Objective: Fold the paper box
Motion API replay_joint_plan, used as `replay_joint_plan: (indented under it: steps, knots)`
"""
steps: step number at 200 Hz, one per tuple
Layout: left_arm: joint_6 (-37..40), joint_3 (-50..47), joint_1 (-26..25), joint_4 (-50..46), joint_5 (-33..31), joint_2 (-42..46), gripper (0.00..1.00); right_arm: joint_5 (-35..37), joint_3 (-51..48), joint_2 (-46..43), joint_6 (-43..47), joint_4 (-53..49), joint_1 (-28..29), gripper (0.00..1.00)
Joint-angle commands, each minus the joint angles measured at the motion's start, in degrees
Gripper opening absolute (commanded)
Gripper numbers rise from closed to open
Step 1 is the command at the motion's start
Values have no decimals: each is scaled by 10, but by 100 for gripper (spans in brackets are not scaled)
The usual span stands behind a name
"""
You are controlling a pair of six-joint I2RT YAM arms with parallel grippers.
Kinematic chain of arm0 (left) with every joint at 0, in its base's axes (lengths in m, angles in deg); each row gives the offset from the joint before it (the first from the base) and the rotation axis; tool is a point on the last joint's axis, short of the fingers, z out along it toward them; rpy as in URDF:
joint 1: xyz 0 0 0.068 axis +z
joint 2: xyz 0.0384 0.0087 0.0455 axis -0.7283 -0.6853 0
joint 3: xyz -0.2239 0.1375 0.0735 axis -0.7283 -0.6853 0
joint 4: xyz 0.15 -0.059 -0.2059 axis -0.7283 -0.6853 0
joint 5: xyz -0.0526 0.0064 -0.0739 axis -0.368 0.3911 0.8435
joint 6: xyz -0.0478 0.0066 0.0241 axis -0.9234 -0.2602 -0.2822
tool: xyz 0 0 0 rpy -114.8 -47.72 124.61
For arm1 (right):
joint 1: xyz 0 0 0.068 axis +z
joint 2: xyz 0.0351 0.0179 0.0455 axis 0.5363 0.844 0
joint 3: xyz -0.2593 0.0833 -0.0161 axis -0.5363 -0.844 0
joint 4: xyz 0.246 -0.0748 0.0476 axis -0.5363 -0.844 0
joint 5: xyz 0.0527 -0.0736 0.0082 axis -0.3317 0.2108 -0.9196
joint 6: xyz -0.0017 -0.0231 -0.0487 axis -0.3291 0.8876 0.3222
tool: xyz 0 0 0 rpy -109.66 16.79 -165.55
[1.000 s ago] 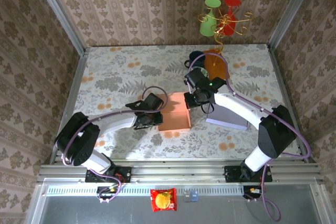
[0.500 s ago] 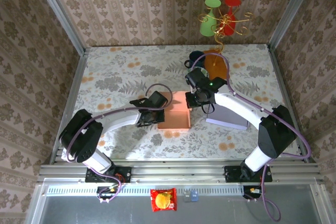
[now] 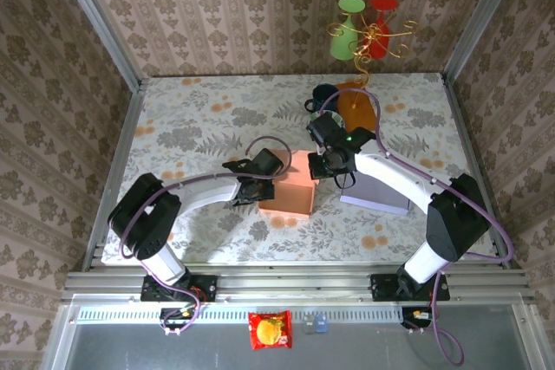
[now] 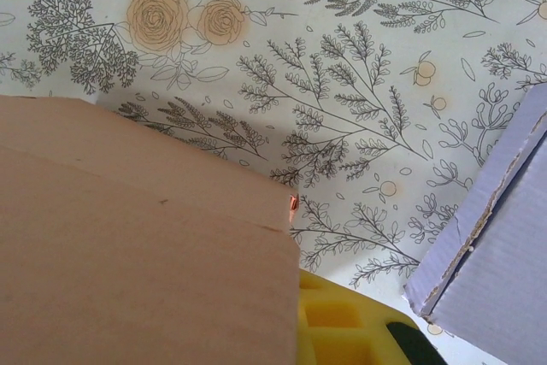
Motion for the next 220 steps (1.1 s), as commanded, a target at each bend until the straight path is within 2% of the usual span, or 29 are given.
replay_joint_plan:
  steps: [1,53,81,110,131,178,220]
  knots:
    - [57,12,-13,-2,9,-21,17,-16,14,-6,-5,12,6,0]
    - [67,11,-16,8,2,-31,20,-16,12,-7,-8,13,5,0]
    - [71,7,-17,15,3,-25,26,-13,11,-8,-10,10,4,0]
    - [70,-14,-14,50,19,6,30,-14,10,-10,-11,12,0,0]
    - [67,-27,-4,78,44,14,28,-16,10,-9,-11,14,0,0]
    - [66,-30,6,96,68,5,31,-17,11,-6,-11,15,0,0]
    - [58,-46,14,111,73,39,34,-16,13,-6,-9,14,-1,0]
